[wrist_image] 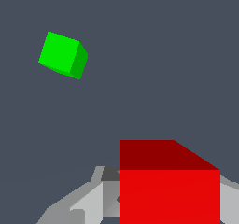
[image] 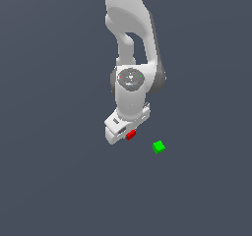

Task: Stack the red cube on top of the green cube.

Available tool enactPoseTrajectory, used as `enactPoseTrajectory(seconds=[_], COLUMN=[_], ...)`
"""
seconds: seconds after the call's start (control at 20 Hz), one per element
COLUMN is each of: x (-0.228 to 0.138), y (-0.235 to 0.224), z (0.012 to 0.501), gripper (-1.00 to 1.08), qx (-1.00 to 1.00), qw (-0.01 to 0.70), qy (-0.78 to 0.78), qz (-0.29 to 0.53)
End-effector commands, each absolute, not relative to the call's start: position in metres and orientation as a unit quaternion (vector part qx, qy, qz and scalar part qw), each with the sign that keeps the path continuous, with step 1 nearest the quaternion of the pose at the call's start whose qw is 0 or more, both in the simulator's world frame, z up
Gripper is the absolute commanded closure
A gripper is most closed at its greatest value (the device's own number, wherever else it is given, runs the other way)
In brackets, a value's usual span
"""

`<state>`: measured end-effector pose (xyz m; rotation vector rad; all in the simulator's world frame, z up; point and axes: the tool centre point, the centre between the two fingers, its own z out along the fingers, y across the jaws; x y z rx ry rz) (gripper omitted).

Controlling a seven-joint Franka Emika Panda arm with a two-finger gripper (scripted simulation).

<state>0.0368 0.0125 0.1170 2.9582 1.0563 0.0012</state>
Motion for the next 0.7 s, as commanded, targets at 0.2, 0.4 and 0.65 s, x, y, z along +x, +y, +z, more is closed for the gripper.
enactPoseTrajectory(seconds=[0.2, 0.4, 0.65], x=[0.037, 0.04, 0.046], y=[0.016, 0.032, 0.07], z=[0.117, 0.111, 0.095], gripper=[1.08, 1.08, 1.08], qx=[0.942, 0.942, 0.942], qw=[0.0, 0.0, 0.0], qy=[0.336, 0.336, 0.336], qz=[0.0, 0.0, 0.0])
